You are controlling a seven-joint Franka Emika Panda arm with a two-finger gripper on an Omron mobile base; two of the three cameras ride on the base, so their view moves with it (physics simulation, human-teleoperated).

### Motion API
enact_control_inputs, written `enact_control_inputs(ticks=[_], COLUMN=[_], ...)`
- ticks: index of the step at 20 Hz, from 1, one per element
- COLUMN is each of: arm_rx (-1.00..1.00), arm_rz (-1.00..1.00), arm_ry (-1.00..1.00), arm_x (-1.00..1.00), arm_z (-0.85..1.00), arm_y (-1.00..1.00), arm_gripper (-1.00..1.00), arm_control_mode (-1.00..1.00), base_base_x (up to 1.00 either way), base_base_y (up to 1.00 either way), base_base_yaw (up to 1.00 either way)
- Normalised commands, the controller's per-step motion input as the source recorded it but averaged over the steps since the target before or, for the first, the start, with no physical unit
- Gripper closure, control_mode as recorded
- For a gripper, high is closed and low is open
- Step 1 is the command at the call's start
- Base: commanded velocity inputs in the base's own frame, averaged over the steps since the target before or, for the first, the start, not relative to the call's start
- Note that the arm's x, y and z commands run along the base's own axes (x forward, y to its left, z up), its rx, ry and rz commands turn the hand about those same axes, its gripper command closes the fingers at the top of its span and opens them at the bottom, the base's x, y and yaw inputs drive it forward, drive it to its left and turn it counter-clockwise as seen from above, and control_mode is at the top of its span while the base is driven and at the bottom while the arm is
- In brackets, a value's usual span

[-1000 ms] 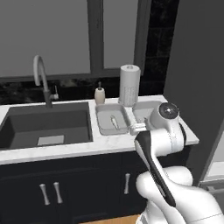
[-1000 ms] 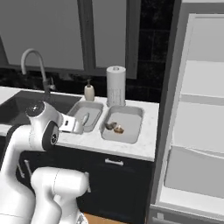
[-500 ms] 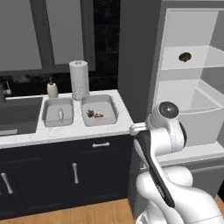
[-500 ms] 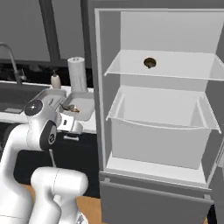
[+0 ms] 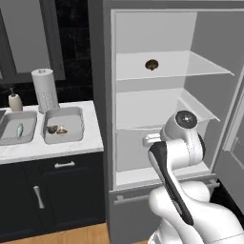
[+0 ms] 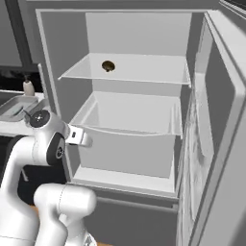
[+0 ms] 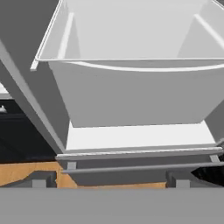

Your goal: Place one mushroom and one fish in each tupperware on the nearby counter, to pack two identical lunches.

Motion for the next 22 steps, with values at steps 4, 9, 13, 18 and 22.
enact_control_inputs(ticks=[4, 9, 13, 18, 22], arm_rx=[0.00, 0.00, 0.02, 0.09, 0.05], arm_rz=[0.00, 0.00, 0.00, 0.00, 0.00], arm_ry=[0.00, 0.00, 0.00, 0.00, 0.00], arm_x=[0.00, 0.00, 0.02, -0.12, -0.17], arm_z=[0.00, 0.00, 0.19, 1.00, 1.00], arm_y=[0.00, 0.00, 0.00, -0.06, -0.11], arm_gripper=[-1.00, -1.00, -1.00, -1.00, -1.00], arm_control_mode=[1.00, 1.00, -1.00, -1.00, -1.00], base_base_x=[0.53, 0.47, 0.44, 0.00, 0.00], base_base_y=[-0.64, -0.05, 0.00, 0.00, 0.00], base_base_yaw=[0.05, 0.01, 0.00, 0.00, 0.00])
